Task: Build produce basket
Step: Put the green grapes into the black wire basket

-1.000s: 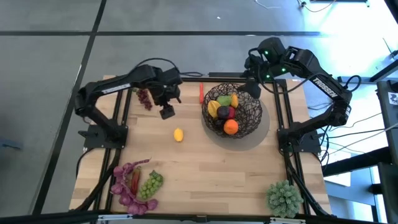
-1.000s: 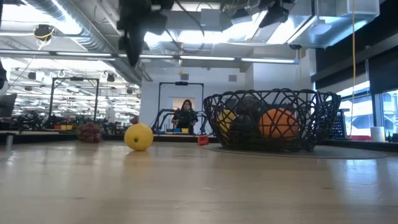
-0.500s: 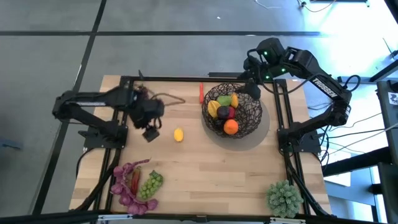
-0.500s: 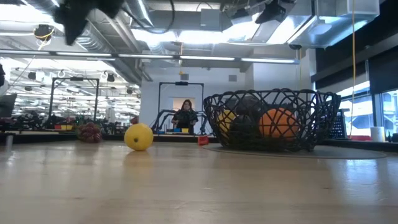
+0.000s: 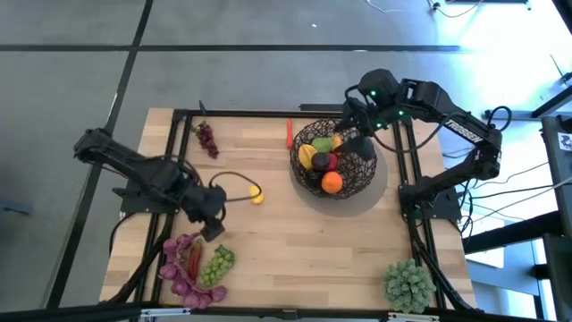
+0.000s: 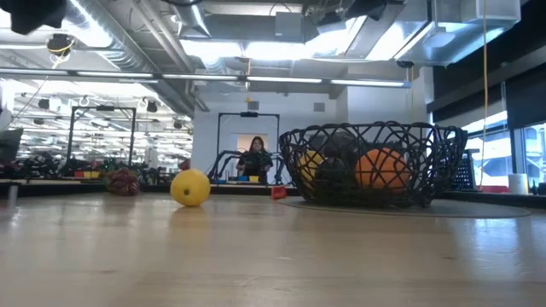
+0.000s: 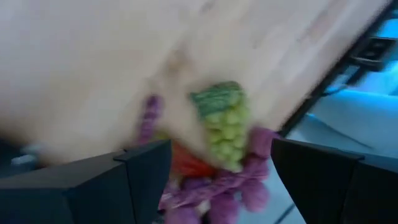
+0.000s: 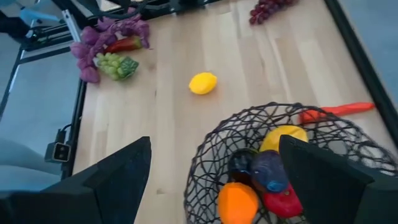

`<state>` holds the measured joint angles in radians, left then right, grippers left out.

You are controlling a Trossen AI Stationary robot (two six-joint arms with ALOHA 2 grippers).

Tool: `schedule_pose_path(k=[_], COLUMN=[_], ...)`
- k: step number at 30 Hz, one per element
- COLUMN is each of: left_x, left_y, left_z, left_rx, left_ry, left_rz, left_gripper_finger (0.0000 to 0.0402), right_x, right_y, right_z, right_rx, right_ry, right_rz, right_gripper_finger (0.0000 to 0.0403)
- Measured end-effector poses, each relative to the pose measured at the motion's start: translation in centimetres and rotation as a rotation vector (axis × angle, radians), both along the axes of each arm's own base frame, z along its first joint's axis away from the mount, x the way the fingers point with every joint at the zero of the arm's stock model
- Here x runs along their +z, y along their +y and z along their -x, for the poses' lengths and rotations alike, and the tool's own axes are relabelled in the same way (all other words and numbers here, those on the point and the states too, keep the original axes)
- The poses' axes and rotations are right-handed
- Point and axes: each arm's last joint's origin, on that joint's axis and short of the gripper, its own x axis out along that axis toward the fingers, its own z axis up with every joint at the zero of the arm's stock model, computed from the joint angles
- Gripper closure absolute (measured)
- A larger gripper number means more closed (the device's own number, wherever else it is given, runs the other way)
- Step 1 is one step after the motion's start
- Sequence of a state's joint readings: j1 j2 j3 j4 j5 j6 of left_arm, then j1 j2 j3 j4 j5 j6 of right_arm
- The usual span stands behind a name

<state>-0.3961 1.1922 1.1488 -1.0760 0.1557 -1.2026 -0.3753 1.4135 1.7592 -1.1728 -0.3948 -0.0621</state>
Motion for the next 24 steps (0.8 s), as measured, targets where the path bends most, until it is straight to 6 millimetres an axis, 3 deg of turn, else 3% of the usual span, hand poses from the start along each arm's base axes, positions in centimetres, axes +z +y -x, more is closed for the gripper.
schedule_pose_path(k=[6, 10, 18, 24], left_x=[-1.2, -2.8, -7.4, -10.0], left_y=[-2.8, -4.8, -9.9, -12.0], left_z=[-1.0, -1.3, -2.2, -3.0], left_rx=[0.006, -0.051, -0.187, -0.203], left_ry=[-0.091, -0.046, 0.069, 0.105], left_rz=[0.06, 0.009, -0.049, -0.044], left_gripper_finger=[0.0138, 0.0138, 0.0138, 0.0138], right_x=[0.0, 0.0, 0.1, 0.1], right_y=[0.9, 1.4, 2.1, 2.8], right_z=[-0.4, -0.5, -0.8, -0.9], right_rx=[0.039, 0.064, 0.108, 0.158], right_ry=[-0.003, -0.005, -0.016, -0.025], right_rz=[0.001, 0.008, 0.025, 0.048], right_gripper_finger=[0.0059, 0.0059, 0.0059, 0.0059])
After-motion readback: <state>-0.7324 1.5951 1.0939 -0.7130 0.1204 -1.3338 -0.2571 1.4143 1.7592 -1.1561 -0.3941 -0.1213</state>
